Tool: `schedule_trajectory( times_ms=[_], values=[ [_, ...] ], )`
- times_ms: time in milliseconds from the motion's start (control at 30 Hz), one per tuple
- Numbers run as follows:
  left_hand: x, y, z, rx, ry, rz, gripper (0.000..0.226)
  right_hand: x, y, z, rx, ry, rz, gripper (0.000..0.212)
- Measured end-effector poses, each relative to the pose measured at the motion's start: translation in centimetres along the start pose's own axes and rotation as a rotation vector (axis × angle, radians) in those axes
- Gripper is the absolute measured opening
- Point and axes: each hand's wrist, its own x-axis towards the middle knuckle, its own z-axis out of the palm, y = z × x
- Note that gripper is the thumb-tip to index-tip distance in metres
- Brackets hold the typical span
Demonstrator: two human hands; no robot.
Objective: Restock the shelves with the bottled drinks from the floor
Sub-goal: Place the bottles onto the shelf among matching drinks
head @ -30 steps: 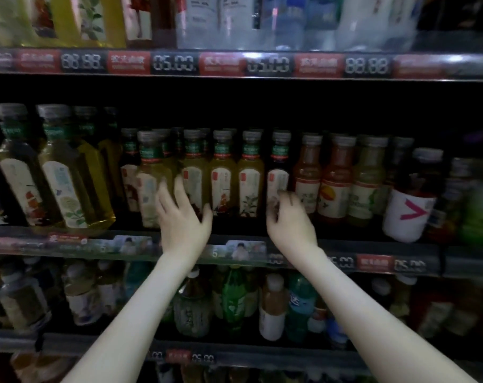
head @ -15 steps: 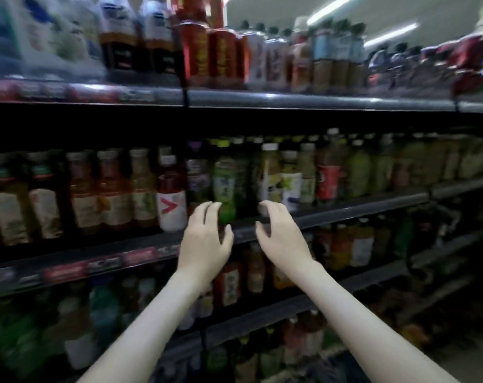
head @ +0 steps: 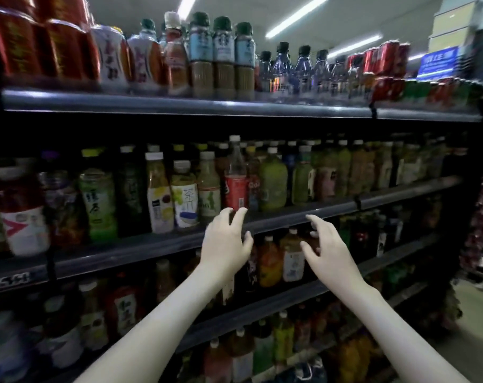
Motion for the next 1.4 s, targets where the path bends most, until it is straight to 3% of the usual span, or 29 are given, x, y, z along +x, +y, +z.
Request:
schedule_trajectory(
  times_ms=[167,400,667,767,933,1167,1300,1400],
  values=[
    [6.1,-3.8,3.9,0.348,0.079,-0.177,0.07,5.0,4.9,1.1,0.003,-0.088,-0.039,0.058],
    [12.2,-7.1,7.6,0.446,0.183,-0.303,0.071,14.3,8.0,3.7,0.011,-0.246,-0.148,0.061],
    [12.4,-7.5,8.4,0.527,0.306,-0.337,0.066,19.4,8.3,8.1,0.112,-0.253,-0.337,0.06],
    [11.4,-7.6,7.0,0.611,0.235,-0.4,0.066,20.5,7.1,9.2,0.11,-0.249,-0.399,0.062],
    [10.5,-8.3,5.7,0.694,0.168,-0.324,0.08,21.2,5.6,10.5,0.092,-0.262,-0.455,0.069],
    [9.6,-8.8,4.5,0.557,0.102,-0.468,0.078,21.1,5.4,11.9,-0.044,-0.175,-0.38,0.073],
    [9.8,-7.6,5.0,0.545,0.178,-0.372,0.07,21.7,5.3,12.3,-0.12,-0.159,-0.352,0.076],
    [11.0,-6.2,6.2,0.541,0.227,-0.202,0.071,22.4,5.1,12.1,-0.148,-0.034,-0.367,0.077]
  ],
)
